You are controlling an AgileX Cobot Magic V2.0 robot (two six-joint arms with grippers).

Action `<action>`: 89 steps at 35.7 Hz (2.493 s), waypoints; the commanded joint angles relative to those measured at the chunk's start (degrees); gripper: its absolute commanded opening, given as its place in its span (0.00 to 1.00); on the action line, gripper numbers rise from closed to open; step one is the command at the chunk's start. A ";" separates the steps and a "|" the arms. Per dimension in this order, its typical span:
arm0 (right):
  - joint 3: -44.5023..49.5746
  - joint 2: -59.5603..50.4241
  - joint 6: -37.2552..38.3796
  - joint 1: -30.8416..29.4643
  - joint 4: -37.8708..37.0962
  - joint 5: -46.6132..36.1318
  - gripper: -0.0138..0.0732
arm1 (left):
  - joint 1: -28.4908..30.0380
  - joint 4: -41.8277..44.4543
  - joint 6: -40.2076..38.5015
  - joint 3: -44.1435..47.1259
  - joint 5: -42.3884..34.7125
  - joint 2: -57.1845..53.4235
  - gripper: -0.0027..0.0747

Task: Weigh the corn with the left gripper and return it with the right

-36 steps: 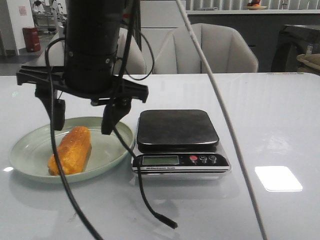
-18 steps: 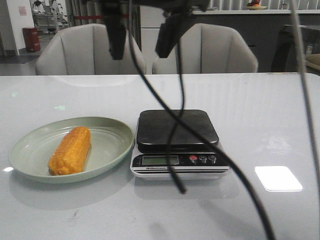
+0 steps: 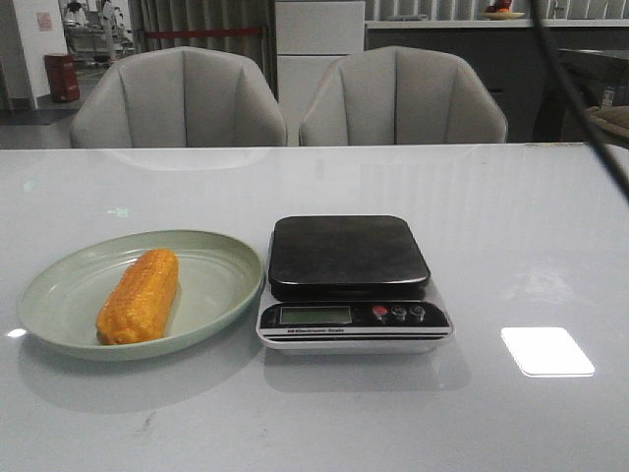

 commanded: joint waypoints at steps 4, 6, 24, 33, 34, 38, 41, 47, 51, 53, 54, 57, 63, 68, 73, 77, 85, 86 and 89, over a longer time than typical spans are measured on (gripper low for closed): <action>9.83 -13.41 -2.05 -0.30 -0.87 -10.10 0.80 | 0.05 0.29 -0.11 -1.41 -4.61 0.65 0.22; 14.22 -17.37 -2.05 -0.30 -1.03 -12.94 0.80 | 0.05 0.29 -0.11 -1.41 -4.61 0.65 0.22; 49.61 -50.93 -2.05 -0.30 -7.02 -43.67 0.80 | 0.05 0.29 -0.11 -1.41 -4.61 0.65 0.22; 59.39 -54.92 -2.05 -0.30 -9.01 -57.00 0.78 | 0.05 0.29 -0.11 -1.41 -4.61 0.65 0.22; 59.54 -54.92 -2.05 -0.30 -9.01 -57.44 0.74 | 0.05 0.29 -0.11 -1.41 -4.61 0.65 0.22; 59.69 -54.92 -2.05 -0.30 -9.01 -57.41 0.36 | 0.05 0.29 -0.11 -1.41 -4.61 0.65 0.22; 59.74 -54.92 -2.05 -0.30 -9.01 -57.21 0.35 | 0.05 0.29 -0.11 -1.41 -4.61 0.65 0.22; 59.74 -54.92 -2.05 -0.30 -9.01 -57.27 0.38 | 0.05 0.29 -0.11 -1.41 -4.61 0.65 0.22; 59.74 -54.92 -2.05 -0.30 -9.01 -57.27 0.38 | 0.05 0.29 -0.11 -1.32 -4.61 0.97 0.22; 59.74 -54.92 -2.05 -0.30 -9.01 -57.27 0.38 | 0.16 0.29 -0.11 -1.18 -4.51 1.39 0.22; 59.74 -54.92 -2.05 -0.30 -9.01 -57.27 0.38 | 0.46 0.29 -0.11 -1.06 -4.32 1.53 0.22; 59.74 -54.92 -2.05 -0.30 -9.01 -57.27 0.38 | 1.92 -0.98 -0.11 -0.54 -4.34 1.80 0.22; 59.74 -54.92 -2.05 -0.30 -9.01 -57.27 0.38 | 8.66 -7.36 -0.11 1.56 -4.90 1.80 0.22; 59.74 -54.92 -2.05 -0.30 -9.01 -57.27 0.38 | 17.24 -4.70 -0.11 3.56 -4.85 1.80 0.18; 59.74 -54.92 -2.05 -0.30 -9.01 -57.27 0.38 | 26.17 -4.48 -0.11 7.74 -11.69 1.68 0.18; 59.74 -54.92 -2.05 -0.30 -9.01 -57.27 0.38 | 32.85 -3.89 1.98 13.59 -20.71 -0.44 0.18; 59.74 -54.92 -2.05 -0.30 -9.01 -57.27 0.38 | 41.09 -3.85 5.72 23.61 -36.35 -5.41 0.18; 59.74 -54.92 -2.05 -0.30 -9.01 -57.33 0.38 | 41.71 -4.47 5.72 23.99 -36.94 -5.41 0.18; 59.74 -54.92 -2.05 -0.30 -9.01 -57.33 0.38 | 42.87 -5.76 5.99 24.39 -37.06 -5.65 0.18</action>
